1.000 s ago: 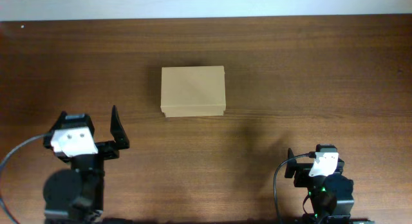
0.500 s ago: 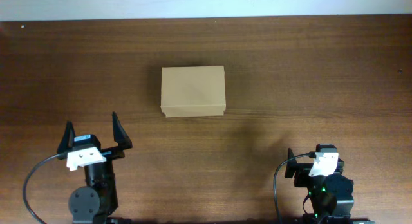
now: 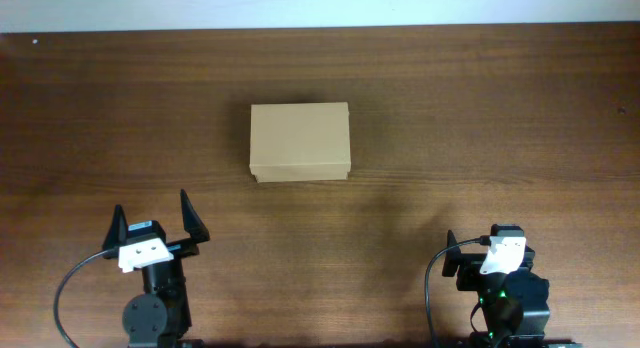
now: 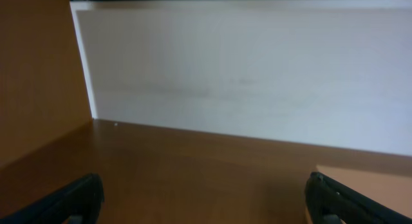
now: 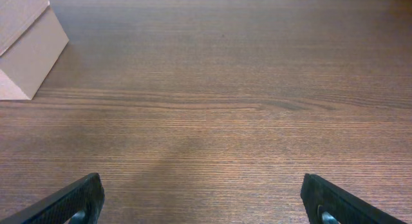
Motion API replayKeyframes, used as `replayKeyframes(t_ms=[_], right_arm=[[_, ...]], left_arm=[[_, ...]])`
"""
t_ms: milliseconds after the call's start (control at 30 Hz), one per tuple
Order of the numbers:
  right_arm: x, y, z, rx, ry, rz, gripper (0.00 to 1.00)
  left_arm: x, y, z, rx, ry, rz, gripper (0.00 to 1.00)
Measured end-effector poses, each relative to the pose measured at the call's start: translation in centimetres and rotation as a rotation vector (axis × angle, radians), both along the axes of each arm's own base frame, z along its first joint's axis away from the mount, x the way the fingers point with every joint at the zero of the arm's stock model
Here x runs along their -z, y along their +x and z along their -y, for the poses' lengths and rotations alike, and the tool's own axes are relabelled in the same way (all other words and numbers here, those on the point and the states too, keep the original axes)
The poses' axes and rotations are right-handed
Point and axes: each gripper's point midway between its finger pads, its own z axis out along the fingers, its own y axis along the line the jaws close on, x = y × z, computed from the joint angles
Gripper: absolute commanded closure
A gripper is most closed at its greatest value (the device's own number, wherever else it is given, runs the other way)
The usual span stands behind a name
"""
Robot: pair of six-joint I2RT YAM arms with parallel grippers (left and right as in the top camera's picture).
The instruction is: Pack container
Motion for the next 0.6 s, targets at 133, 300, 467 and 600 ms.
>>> replayKeyframes(t_ms=[133, 300, 467, 600], right_arm=[[0.0, 0.0, 0.0, 0.0, 0.0, 0.0, 0.01], [0.0, 0.0, 0.0, 0.0, 0.0, 0.0, 0.01], [0.0, 0.0, 0.0, 0.001, 0.001, 0.0, 0.01], [0.0, 0.0, 0.0, 0.0, 0.001, 0.0, 0.01]], left_arm=[[1.4, 0.1, 0.0, 0.0, 0.0, -0.026, 0.0], [2.6, 0.1, 0.0, 0.0, 0.0, -0.072, 0.0], [7.3, -0.2, 0.0, -0.001, 0.0, -0.264, 0.0], [7.7, -0.2, 0.0, 0.0, 0.0, -0.283, 0.0]])
